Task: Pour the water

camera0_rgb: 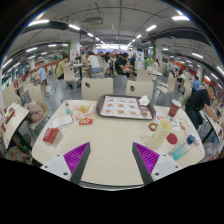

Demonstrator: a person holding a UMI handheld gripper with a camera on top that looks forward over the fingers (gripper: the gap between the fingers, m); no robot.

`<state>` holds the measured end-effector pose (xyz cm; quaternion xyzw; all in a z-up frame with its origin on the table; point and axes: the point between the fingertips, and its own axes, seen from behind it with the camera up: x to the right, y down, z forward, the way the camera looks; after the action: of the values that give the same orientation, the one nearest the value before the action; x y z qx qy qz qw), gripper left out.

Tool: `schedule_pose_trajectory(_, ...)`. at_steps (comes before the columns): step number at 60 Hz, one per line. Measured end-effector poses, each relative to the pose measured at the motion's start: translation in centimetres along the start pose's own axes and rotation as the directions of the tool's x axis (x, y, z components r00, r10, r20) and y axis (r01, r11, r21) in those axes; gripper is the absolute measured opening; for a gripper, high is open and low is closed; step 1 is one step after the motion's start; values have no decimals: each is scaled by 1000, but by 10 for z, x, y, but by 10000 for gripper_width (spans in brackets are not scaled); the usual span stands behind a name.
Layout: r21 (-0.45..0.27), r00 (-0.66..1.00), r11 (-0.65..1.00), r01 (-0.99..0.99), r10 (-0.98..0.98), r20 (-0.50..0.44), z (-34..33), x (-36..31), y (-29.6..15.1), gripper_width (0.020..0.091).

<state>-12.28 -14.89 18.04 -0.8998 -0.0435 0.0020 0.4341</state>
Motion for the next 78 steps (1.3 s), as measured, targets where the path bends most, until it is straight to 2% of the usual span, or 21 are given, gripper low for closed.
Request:
schedule_pose_trajectory(15, -49, 1000, 999, -13, 12, -20, 2, 34, 40, 855)
schedule_pose_trajectory(28, -75, 994, 996, -47, 39, -97, -6, 107, 111, 856)
schedule_pose_trajectory(39, -10, 980, 997, -80, 77, -182, -9, 188, 137, 857)
schedule_pose_trajectory(58, 125, 972, 986, -112, 135, -191, 59, 273, 103, 847)
schedule_pose_trajectory(64, 159, 978, 982, -100, 127, -168, 82, 274, 92, 804)
schedule_pose_trajectory(67, 172, 979, 981, -92, 121, -162, 91, 275, 88, 725)
schedule_pose_trajectory(72, 197, 976, 976, -93, 128, -174, 99, 279, 82, 637)
schedule_pose_trajectory(74, 205, 975, 974, -101, 138, -173, 100, 284, 81, 577)
schedule_pose_trajectory(78, 215, 976, 969, -121, 156, -153, 103, 284, 79, 550)
